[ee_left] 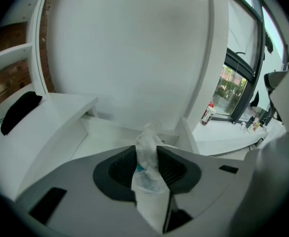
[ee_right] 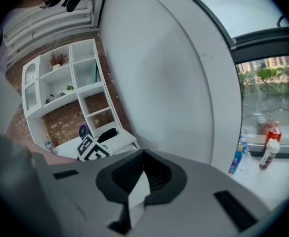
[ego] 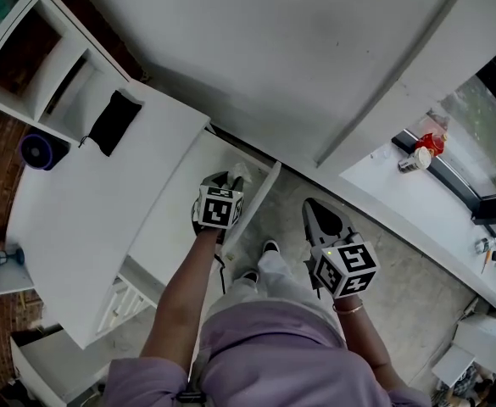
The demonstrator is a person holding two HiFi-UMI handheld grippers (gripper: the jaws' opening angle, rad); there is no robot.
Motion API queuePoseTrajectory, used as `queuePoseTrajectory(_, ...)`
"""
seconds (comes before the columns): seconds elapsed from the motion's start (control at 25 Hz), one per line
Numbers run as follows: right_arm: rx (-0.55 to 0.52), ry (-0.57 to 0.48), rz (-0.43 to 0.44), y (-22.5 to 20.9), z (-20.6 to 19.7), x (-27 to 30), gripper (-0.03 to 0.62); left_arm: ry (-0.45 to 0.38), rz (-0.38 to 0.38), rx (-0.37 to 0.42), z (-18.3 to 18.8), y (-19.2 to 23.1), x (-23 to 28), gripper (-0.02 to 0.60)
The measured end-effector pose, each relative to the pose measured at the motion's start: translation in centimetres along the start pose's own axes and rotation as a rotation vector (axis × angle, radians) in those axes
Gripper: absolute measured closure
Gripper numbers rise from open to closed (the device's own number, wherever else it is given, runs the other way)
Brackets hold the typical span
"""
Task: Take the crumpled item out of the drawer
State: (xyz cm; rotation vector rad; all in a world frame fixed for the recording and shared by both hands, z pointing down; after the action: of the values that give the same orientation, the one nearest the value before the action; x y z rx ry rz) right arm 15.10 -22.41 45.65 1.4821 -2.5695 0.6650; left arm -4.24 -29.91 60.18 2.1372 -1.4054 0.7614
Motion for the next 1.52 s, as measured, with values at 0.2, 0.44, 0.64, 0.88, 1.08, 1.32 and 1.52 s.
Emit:
queuePoseTrajectory(0.2,-0.016,-0.017,0.023,1.0,0.7,0.3,0.589,-0.131,0.027,-0.005,2.8,-0.2,-3.6,0.454)
queuePoseTrajectory(0.44,-0.032,-0.034,0.033,1.7,1.3,0.4,0.589,-0.272,0.04,0.017,5.4,-0.8,-8.1,0.454)
queuePoseTrajectory(0.64,-0.042,-0.048,0.037,2.4,1.7,0.4,0.589,-0.364,0.032,0.004,6.8,-1.3,-11.7,0.454)
queuePoseTrajectory(0.88,-0.057,-0.068,0.05,3.4,2.3,0.4,0.589,-0.446,0.042,-0.008,7.5,-1.1,-15.4,0.454)
queuePoseTrajectory(1.08,-0.07,-0.081,0.055,4.1,2.9,0.4,0.589,-0.499,0.059,-0.021,7.3,-0.7,-18.0,0.454)
queuePoseTrajectory(1.32,-0.095,-0.083,0.077,4.8,3.1,0.5,0.591,-0.545,0.089,-0.035,7.5,-0.3,-20.0,0.454)
queuePoseTrajectory(1.52,-0.127,-0.093,0.101,5.7,3.4,0.5,0.591,-0.547,0.092,-0.041,7.4,-0.2,-20.5,0.454)
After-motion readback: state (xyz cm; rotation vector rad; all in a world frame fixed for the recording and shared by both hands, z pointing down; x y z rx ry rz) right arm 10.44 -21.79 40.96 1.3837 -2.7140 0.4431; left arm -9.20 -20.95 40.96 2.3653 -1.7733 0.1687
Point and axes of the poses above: the fingertips, and each gripper's own axes: x forward along the fingers, y to its left, z out of its top, the point moved 3 cm from there along -x, backward along the fingers, and after that the axes turned 8 degrees about -y, right-handed, at the moved point
